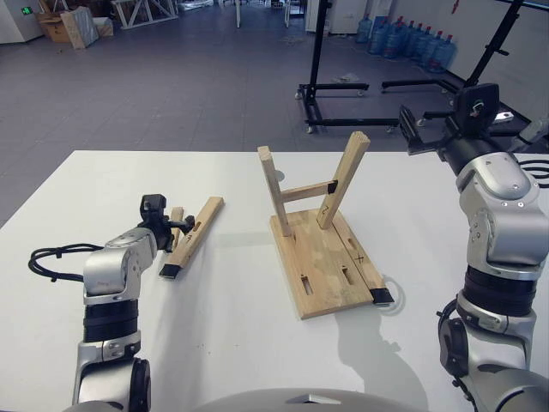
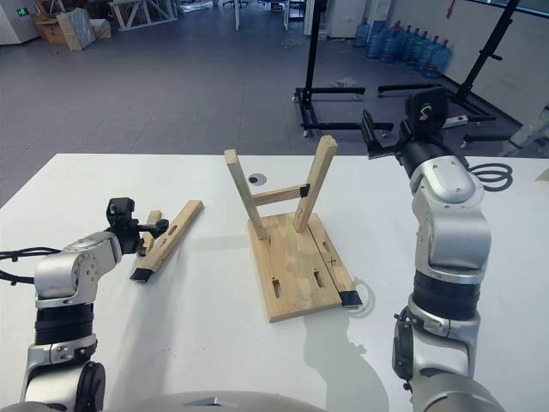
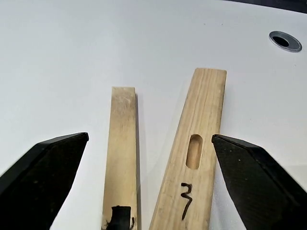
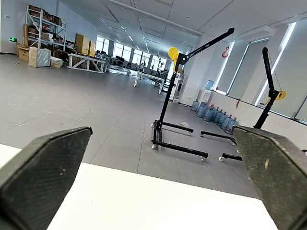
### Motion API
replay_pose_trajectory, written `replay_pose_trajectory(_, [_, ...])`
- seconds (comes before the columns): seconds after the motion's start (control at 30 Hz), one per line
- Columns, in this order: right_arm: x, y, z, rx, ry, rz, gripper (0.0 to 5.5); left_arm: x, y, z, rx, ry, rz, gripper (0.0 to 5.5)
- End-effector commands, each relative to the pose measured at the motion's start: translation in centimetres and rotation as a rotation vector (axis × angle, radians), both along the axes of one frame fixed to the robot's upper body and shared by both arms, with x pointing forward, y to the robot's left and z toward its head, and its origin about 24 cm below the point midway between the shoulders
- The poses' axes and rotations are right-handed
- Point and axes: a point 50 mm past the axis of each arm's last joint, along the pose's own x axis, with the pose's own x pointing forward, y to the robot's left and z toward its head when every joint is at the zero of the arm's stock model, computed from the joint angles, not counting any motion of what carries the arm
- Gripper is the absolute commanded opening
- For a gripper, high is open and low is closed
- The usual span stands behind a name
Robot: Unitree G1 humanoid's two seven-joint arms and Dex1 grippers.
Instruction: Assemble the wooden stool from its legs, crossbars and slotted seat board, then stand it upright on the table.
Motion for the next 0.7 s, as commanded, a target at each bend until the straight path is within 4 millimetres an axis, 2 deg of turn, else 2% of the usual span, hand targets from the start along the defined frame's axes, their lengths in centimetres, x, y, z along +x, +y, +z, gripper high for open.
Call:
replay_pose_trajectory(0.03, [0.0, 0.4, -0.4, 0.009, 0.013, 0.020, 5.40, -0.7, 1.5, -1.5, 0.023, 0.029, 0.076, 4.71])
replay_pose_trajectory(0.27, [0.2, 0.7, -0.4, 0.009, 0.015, 0.038, 5.40, -0.6, 2.0, -1.9, 0.037, 0.010, 0.085, 4.71])
replay_pose_trajectory(0.5, [0.5, 0.9, -0.4, 0.012, 0.016, 0.047, 5.40, -0.4, 2.2, -3.8, 0.047, 0.065, 0.066, 4.71])
replay_pose_trajectory(0.7, [0.5, 1.0, -0.4, 0.019, 0.012, 0.046, 5.40, 0.2, 3.2, -3.7, 0.032, 0.088, 0.044, 3.89])
